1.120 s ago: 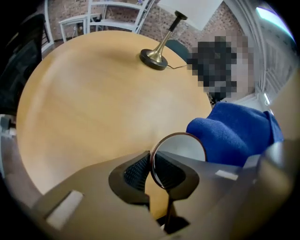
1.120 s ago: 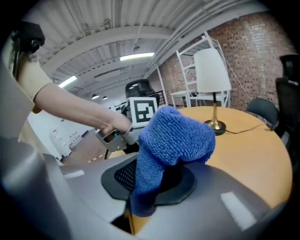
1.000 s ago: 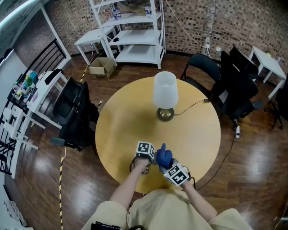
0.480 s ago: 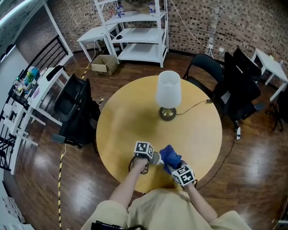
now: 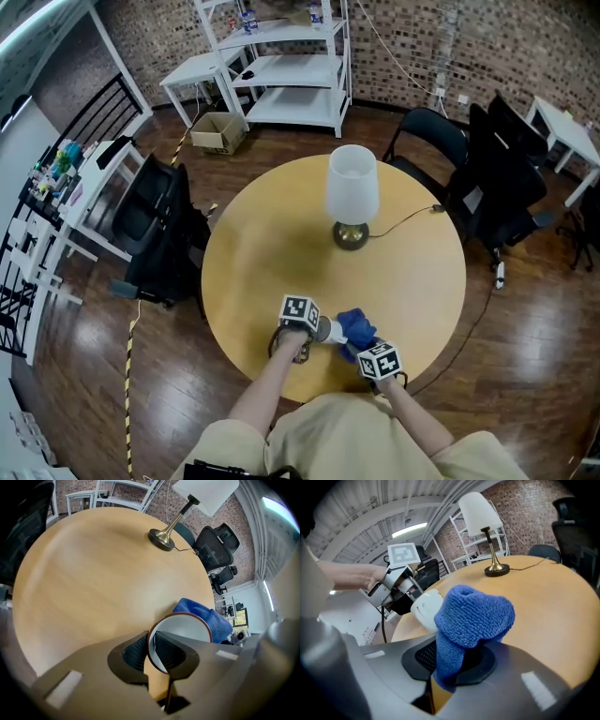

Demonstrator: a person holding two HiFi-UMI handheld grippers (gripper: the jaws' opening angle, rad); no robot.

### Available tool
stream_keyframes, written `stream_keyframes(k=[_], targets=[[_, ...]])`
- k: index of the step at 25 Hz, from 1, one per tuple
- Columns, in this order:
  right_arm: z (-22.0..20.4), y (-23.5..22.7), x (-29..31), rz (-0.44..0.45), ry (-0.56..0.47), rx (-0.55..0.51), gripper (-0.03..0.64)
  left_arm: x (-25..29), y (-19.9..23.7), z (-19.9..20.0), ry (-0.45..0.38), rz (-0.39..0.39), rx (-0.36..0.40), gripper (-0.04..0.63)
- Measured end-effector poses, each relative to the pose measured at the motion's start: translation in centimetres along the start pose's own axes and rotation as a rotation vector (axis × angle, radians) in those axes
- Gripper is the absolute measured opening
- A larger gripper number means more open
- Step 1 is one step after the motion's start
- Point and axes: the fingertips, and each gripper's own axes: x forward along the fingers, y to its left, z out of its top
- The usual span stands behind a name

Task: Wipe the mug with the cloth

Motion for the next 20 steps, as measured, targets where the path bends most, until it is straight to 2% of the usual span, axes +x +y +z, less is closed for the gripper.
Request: stream_keyframes(k=[4,8,12,17,20], targets=[[-0.4,-0.4,0.5,0.093,-0.064,0.174,0.063,0.1,0.0,0.1,-0.009,-0.01,-0.009,0.032],[-0.4,-0.6,0.2,0.122,-0.077,0.214,0.063,-0.1,-0.2,0.0,-0.008,-0.024,-0.018,0.032],[-0.1,-2.9,-2.4,0.061,-0.108,0.224,0.064,-0.1,-1.4,-0.2,-0.023,-0.057,-0.02,0.029],[2.3,-6.6,-6.8,-0.055,-0.215,0.221,0.064,-0.3,-2.2,-0.2,-0.035,0.011,0.029,0.029],[3.0,-7.4,-8.6,-0.095,-0.253,0.218,0.066,-0.1,-3.7,-0.2,-0.03,0.012,0.058,0.045]])
